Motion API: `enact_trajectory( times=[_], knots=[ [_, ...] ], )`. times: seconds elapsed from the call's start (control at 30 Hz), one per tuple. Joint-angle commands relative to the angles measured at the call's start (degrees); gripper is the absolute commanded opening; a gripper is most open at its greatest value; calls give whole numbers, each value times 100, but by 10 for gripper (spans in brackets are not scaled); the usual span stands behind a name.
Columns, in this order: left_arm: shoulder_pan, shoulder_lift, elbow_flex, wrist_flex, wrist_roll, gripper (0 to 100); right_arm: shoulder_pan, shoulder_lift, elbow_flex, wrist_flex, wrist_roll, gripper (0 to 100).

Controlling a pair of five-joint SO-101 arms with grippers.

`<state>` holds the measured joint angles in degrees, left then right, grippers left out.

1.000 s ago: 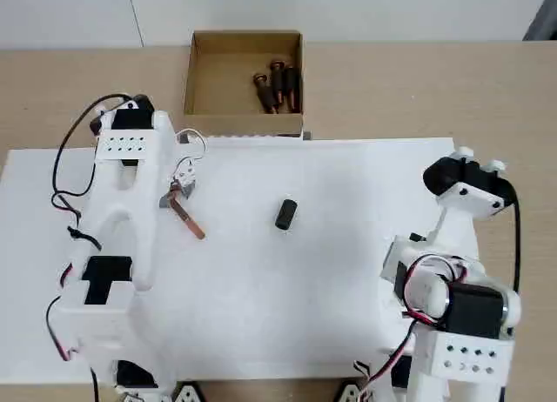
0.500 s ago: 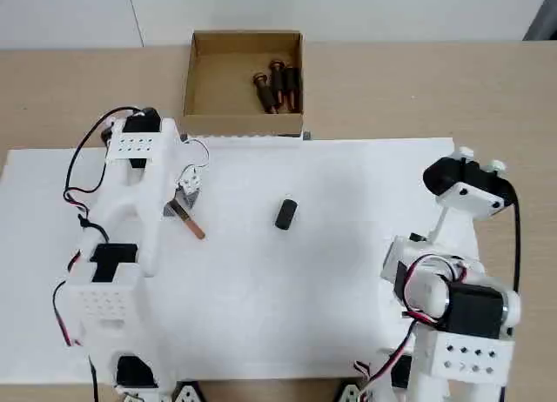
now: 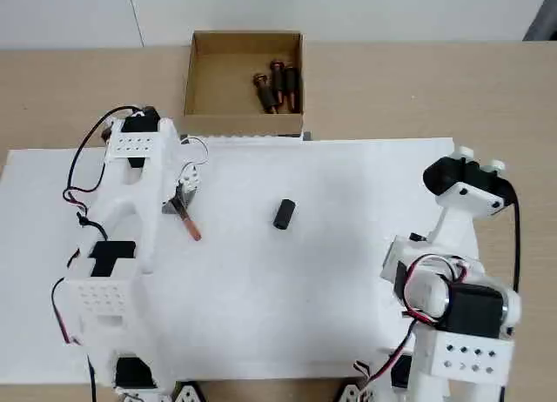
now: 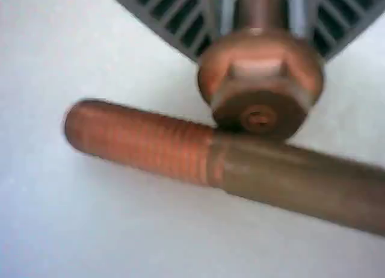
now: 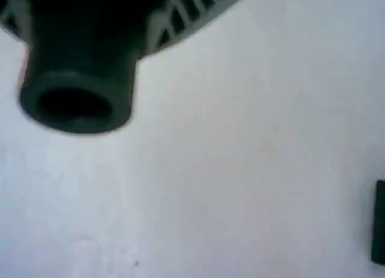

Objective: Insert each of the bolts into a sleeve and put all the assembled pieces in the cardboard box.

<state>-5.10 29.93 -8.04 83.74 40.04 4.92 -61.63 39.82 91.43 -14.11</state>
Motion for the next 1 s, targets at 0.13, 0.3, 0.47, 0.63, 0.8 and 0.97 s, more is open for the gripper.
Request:
enact_trajectory(
  times=[0.13,0.3,0.47,0.63,0.8,0.97],
  knots=[
    [123,-158,-813,844,-26,5,22,-92,-677,92,-44,4],
    [440,-888,-1481,1354,-44,5,13,-92,-1345,145,-9,4],
    [914,-1864,-1569,1582,-53,5,13,-92,-1705,505,316,4],
    [1371,-2804,-1393,1670,-62,5,13,-92,-1978,673,598,4],
    [1934,-3798,-725,1662,-158,5,13,-101,-2013,681,800,4],
    [2189,-4914,286,1380,-167,5,13,-462,-1793,585,1099,4]
  ],
)
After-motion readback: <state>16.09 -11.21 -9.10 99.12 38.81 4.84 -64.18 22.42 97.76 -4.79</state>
